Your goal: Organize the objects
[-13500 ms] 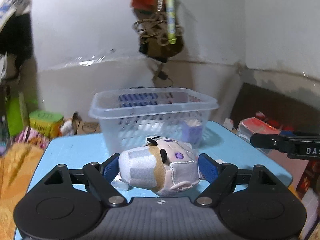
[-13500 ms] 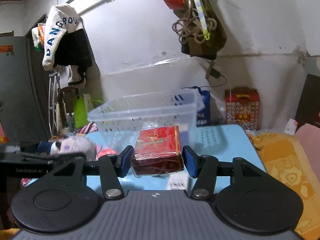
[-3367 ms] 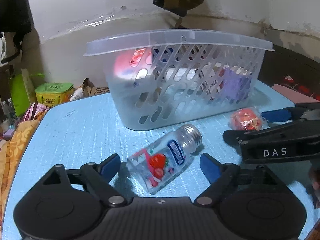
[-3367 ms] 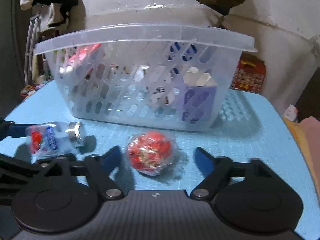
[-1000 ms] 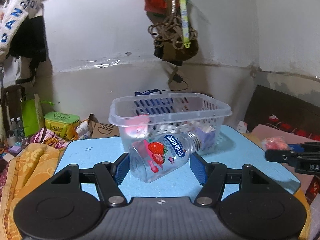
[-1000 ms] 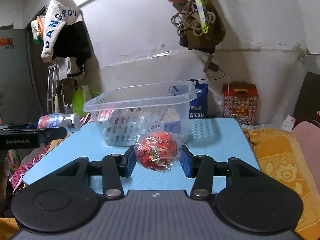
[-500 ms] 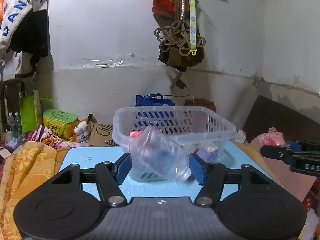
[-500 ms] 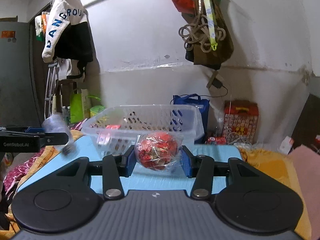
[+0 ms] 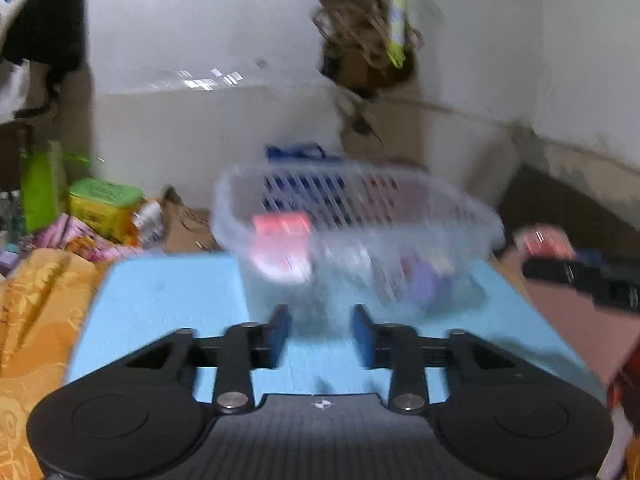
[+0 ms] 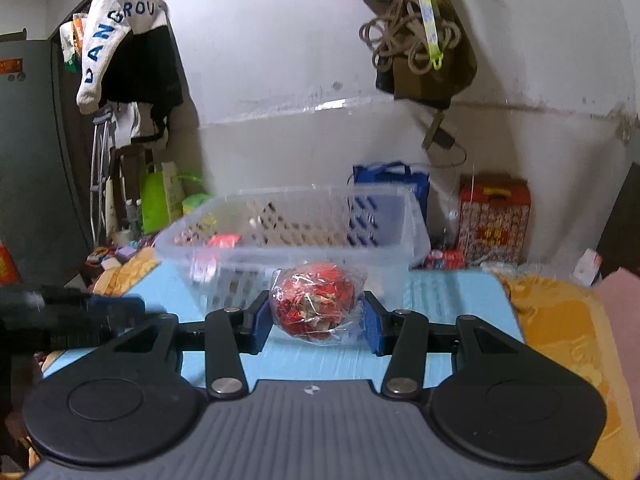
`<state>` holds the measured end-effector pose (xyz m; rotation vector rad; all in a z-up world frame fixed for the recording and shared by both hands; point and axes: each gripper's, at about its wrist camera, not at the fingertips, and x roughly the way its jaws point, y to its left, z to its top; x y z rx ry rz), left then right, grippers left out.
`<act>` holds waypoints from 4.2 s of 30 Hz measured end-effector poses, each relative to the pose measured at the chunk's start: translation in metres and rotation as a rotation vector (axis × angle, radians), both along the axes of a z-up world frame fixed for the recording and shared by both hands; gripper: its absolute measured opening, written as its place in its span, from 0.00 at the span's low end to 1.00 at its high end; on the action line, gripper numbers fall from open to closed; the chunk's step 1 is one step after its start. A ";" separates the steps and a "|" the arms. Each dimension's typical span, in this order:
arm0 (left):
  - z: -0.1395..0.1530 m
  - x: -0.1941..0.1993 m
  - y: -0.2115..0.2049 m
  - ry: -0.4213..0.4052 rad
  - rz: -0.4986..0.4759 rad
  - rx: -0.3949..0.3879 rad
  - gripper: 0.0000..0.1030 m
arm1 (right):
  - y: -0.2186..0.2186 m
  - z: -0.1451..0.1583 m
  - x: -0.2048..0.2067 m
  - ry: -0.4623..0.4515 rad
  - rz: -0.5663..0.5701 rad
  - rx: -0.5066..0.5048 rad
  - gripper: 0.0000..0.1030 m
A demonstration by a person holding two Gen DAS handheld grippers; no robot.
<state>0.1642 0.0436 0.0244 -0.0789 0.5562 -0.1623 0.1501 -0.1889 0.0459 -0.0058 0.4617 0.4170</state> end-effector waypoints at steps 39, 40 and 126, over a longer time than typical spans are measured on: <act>-0.076 -0.060 -0.060 -0.009 -0.158 0.326 0.72 | -0.030 -0.037 -0.014 0.108 0.012 0.017 0.48; -0.076 -0.060 -0.059 -0.007 -0.157 0.325 0.72 | -0.031 -0.037 -0.014 0.108 0.011 0.018 0.48; 0.060 0.012 -0.017 -0.250 0.111 0.106 0.98 | 0.013 0.031 0.043 -0.090 -0.122 0.027 1.00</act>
